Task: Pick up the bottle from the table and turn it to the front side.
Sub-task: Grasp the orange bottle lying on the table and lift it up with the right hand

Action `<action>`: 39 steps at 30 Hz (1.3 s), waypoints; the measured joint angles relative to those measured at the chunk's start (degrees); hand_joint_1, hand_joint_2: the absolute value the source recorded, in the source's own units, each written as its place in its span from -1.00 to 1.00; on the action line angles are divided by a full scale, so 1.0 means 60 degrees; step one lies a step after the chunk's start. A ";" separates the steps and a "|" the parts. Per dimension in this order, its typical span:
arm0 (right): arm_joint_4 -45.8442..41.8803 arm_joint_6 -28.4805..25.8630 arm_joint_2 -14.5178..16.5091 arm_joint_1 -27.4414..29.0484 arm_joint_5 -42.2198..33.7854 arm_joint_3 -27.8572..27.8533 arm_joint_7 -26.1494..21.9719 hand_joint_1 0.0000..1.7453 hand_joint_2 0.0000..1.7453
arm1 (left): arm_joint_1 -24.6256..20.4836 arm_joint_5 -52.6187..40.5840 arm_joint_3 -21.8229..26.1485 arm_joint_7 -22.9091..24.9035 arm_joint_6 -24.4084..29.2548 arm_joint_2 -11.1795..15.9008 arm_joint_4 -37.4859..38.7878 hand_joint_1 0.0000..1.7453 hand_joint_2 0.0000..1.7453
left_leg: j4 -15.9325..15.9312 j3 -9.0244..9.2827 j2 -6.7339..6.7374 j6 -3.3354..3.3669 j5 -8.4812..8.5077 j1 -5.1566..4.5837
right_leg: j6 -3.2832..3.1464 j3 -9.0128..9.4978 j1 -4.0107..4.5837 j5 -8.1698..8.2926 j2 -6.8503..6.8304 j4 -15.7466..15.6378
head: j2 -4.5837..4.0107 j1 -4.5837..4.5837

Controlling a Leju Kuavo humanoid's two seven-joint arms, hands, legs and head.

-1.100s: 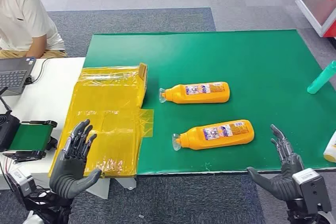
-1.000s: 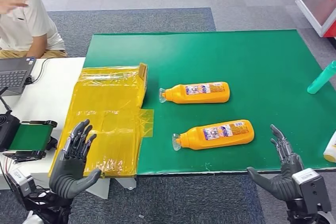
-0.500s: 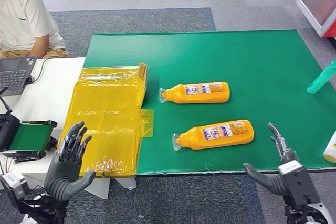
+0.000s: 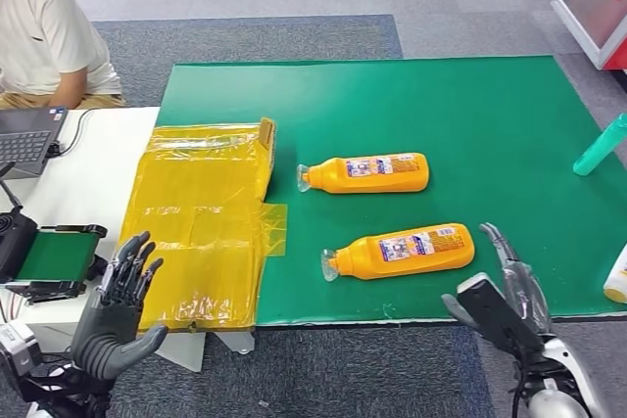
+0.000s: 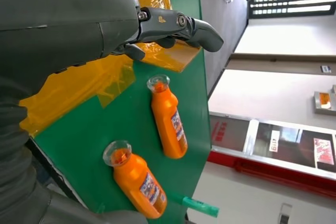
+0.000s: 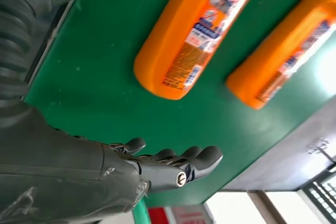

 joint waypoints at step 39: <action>0.1434 0.0636 -0.0963 -0.2342 0.4707 0.2261 0.1220 -1.00 1.00 | -0.0342 0.0087 0.0155 0.0090 -0.0291 -0.0223 0.0007 -1.00 1.00 | 0.0000 0.0001 0.0000 0.0002 0.0004 0.0000 | 0.0002 0.0003 0.0001 -0.0001 0.0000 0.0001 | 0.0001 0.0000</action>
